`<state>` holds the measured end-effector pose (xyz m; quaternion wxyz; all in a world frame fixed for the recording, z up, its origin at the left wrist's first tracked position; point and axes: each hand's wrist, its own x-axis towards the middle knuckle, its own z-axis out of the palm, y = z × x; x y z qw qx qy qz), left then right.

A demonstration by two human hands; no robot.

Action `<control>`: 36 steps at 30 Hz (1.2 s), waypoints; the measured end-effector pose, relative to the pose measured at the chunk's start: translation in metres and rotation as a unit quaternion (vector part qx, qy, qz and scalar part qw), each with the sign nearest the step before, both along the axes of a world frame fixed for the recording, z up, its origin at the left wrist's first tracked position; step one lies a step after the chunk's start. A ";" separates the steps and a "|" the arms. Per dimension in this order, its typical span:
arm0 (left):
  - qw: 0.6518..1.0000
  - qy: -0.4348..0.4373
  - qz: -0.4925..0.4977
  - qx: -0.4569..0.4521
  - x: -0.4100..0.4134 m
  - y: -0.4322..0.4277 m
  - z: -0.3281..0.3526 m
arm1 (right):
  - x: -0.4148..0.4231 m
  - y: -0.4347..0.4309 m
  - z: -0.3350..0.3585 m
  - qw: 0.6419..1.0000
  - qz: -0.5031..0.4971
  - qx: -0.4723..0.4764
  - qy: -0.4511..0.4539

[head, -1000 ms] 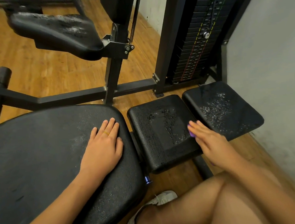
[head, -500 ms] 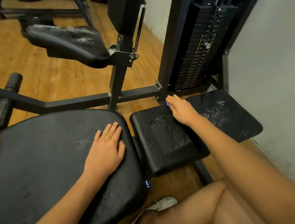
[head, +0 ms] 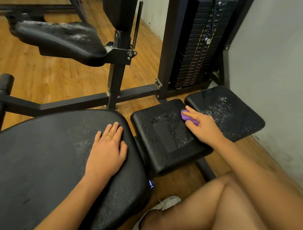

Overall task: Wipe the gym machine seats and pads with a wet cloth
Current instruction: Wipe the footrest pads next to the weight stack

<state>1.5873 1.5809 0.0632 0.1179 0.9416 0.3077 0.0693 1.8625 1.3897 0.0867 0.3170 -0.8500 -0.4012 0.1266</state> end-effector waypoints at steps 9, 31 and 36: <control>1.000 -0.002 -0.004 -0.001 -0.005 0.000 0.001 | -0.028 -0.053 -0.005 0.995 -0.007 -0.064 -0.082; 1.000 -0.014 -0.002 0.003 -0.004 -0.002 0.002 | -0.069 -0.076 -0.009 0.983 -0.012 -0.093 -0.158; 1.000 -0.016 -0.003 0.005 -0.004 -0.002 0.001 | -0.132 -0.038 -0.010 0.979 0.051 -0.080 -0.180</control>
